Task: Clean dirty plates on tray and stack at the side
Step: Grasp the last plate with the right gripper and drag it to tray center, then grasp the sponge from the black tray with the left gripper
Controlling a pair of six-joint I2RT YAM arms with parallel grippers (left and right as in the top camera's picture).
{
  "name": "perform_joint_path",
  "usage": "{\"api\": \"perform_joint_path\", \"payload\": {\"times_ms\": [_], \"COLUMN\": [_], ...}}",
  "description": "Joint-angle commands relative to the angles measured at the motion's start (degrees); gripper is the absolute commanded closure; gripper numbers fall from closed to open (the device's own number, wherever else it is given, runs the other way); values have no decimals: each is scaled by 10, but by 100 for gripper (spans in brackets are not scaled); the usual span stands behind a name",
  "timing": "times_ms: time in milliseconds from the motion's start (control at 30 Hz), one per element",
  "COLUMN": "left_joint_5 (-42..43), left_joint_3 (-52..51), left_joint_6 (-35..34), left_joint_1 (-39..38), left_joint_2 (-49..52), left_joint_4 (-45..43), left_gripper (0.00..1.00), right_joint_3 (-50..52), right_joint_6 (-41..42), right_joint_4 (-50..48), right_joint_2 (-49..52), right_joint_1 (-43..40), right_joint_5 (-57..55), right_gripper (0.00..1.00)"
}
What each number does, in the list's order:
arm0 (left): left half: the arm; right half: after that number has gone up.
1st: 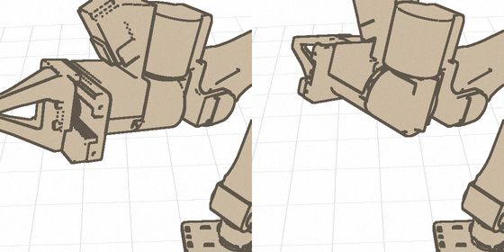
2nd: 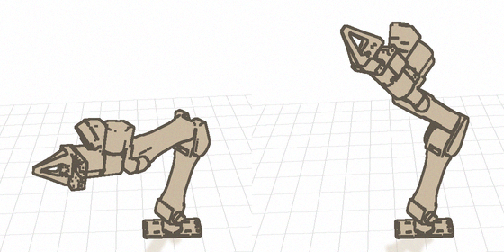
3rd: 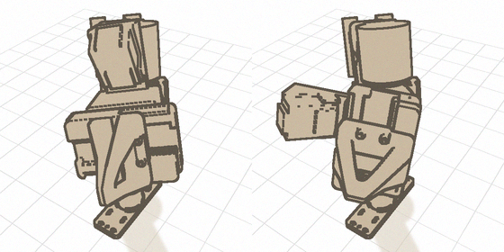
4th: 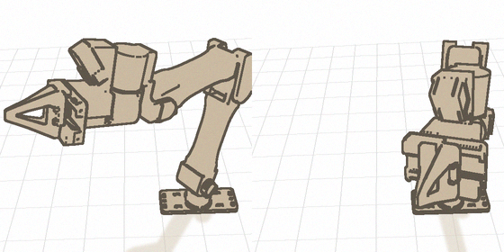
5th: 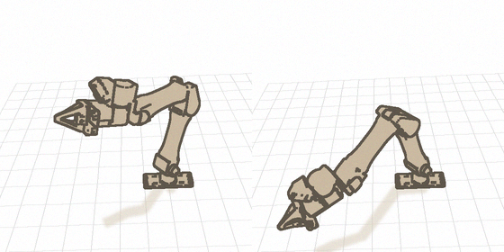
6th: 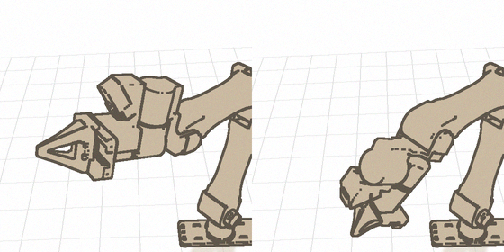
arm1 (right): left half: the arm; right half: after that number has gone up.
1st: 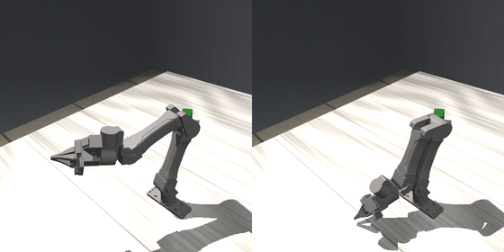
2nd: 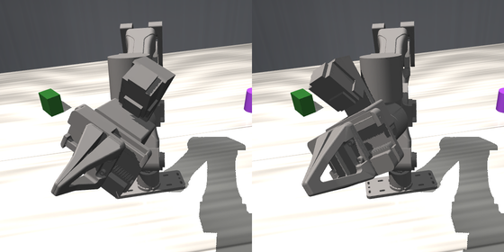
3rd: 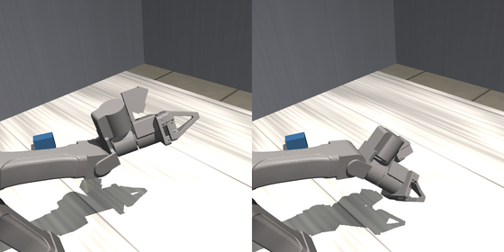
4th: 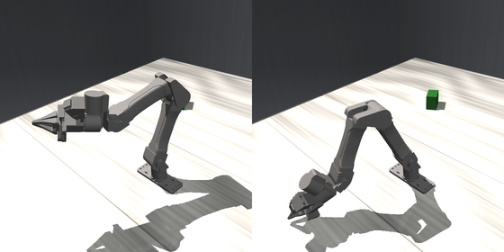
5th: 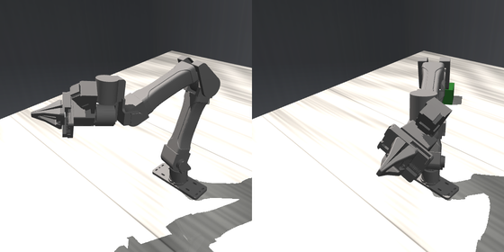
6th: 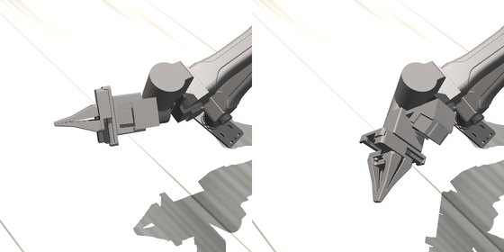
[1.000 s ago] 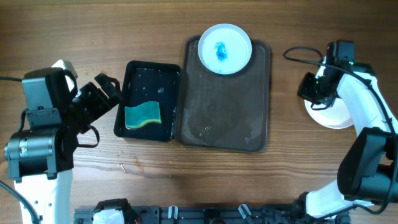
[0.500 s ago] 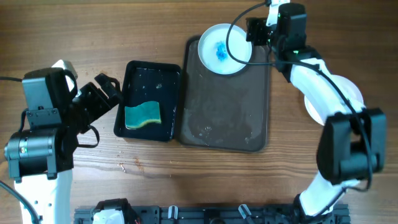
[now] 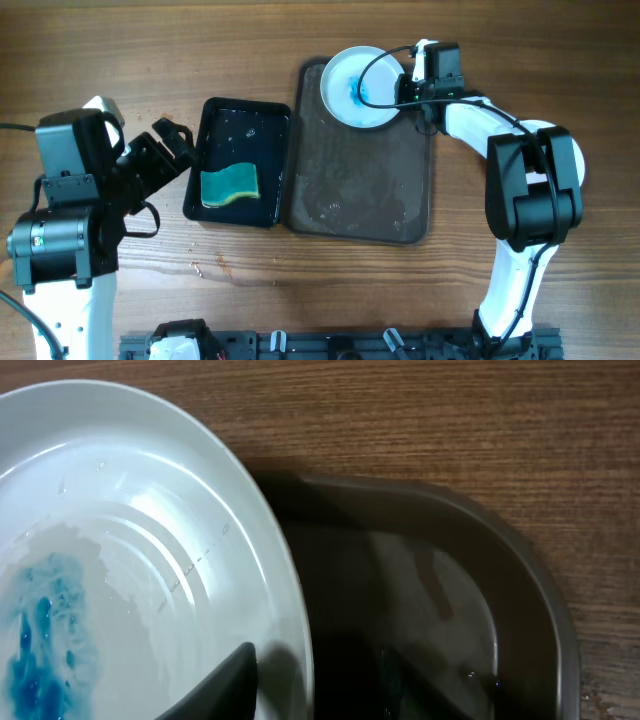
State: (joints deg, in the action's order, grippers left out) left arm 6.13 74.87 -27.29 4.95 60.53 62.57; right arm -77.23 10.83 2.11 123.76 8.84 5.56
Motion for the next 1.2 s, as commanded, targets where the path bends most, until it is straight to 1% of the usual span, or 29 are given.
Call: {"api": "perform_joint_path", "payload": {"times_ms": [0,67,100,167,267,300,333,400,467,500,533,567,600,633,667,700,733,767,800,833,867,900,933,967,1000,1067,1100,1133,1167], "left_joint_5": [9,9,9,9,9,9,9,9,9,9,9,9,9,9,9,9,9,9,9,11,36,51,68,70,69,57,43,15,-26], "left_joint_3": [7,7,7,7,7,7,7,7,7,7,7,7,7,7,7,7,7,7,7,7,7,7,7,3,-8,-42,-61,-80,-95], "left_joint_6": [-3,-3,-3,-3,-3,-3,-3,-3,-3,-3,-3,-3,-3,-3,-3,-3,-3,-3,-3,-3,-3,-2,-1,-1,10,31,31,28,3], "left_joint_1": [3,3,3,3,3,3,3,3,3,3,3,3,3,3,3,3,3,3,3,3,3,3,0,-7,-24,-68,-88,-108,-123], "left_joint_2": [0,0,0,0,0,0,0,0,0,0,0,0,0,0,0,0,0,2,3,3,3,6,13,21,36,79,105,146,202], "left_joint_4": [-3,-3,-3,-3,-3,-3,-3,-3,-3,-3,-3,-3,-3,-4,-14,-27,-35,-35,-33,-30,-27,-23,-10,-1,12,24,23,17,1], "left_gripper": [0,0,0,0,0,0,0,0,0,0,0,0,0,0,0,0,0,0,0,0,0,0,4,6,11,17,18,23,28], "right_joint_3": [3,3,3,3,3,3,3,4,43,82,129,185,217,260,283,302,303,303,294,282,261,245,226,216,206,203,203,203,204], "right_joint_6": [18,18,20,28,27,28,29,65,143,176,209,256,282,302,303,303,302,288,231,178,127,98,73,62,46,28,27,27,29], "right_joint_4": [7,24,56,96,205,251,322,422,509,498,463,412,375,315,272,240,241,241,241,251,276,292,313,323,334,340,347,356,365], "right_joint_2": [9,5,-22,-74,-215,-265,-321,-350,-346,-346,-346,-346,-346,-346,-346,-346,-346,-348,-351,-356,-369,-382,-402,-415,-433,-456,-458,-456,-452], "right_joint_1": [3,2,0,-1,-1,-1,-1,-1,5,10,16,21,24,30,36,46,52,52,50,49,46,42,36,32,30,29,29,29,29], "right_joint_5": [14,46,75,80,68,49,40,38,39,38,39,42,52,78,95,82,44,32,34,36,36,36,37,37,39,52,52,52,52], "right_gripper": [96,96,96,96,96,96,96,96,96,96,96,96,96,96,96,96,96,78,69,69,69,69,69,68,67,64,63,63,63]}}
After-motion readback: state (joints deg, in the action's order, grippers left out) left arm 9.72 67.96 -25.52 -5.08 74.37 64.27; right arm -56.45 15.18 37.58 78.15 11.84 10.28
